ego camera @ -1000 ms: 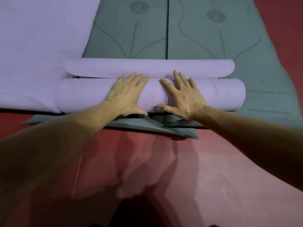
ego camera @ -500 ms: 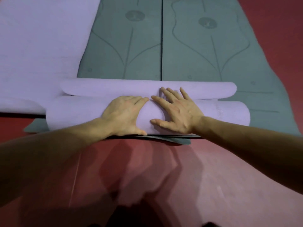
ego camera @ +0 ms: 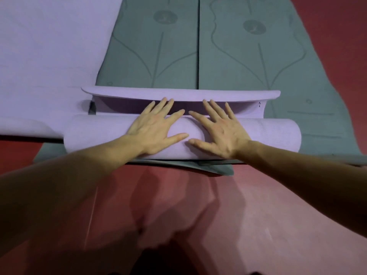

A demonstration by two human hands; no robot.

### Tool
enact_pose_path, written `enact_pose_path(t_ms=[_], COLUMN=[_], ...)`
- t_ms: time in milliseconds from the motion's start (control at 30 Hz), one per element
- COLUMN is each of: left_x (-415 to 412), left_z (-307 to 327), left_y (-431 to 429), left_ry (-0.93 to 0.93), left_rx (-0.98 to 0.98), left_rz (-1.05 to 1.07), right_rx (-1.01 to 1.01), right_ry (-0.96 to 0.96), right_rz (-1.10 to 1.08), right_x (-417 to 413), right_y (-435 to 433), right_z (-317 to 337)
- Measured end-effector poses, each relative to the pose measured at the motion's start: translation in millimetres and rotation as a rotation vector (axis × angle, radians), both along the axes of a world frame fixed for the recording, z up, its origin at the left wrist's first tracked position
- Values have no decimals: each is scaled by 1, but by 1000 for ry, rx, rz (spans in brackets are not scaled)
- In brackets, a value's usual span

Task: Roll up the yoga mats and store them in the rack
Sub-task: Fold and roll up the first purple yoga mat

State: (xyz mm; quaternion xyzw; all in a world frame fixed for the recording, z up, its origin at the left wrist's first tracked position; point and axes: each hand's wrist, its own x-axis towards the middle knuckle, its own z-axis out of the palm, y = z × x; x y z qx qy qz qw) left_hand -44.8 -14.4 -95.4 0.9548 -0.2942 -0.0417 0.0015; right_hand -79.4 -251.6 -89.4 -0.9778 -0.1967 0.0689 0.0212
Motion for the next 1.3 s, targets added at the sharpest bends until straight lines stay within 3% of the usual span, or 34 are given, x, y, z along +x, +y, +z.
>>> enact_pose_path(t_ms=[200,433,633,933,1167,1300], left_x=[0,-3,10,17,31,49], left_z=[-7,-20,-20,-27,-22,-13], left_y=[-1,4,4,-3,1,-3], left_ry=[-96,-113,-97,-384,-133,-59], left_rx=[-72,-80,-48,-280,130,137], left_rz=[39,25,41,-34,-18,43], right_rx=[-100,-39,-15,-17,-43,-43], right_ry=[-51,-63,-158,-161,-139,-117], right_rz=[-1,-140,71,19,-32,-43], right_x=[15,38,9,30,33,39], right_y=[-1,6,1,6,1,0], right_z=[-10,-4,-24,-19,-22,-13])
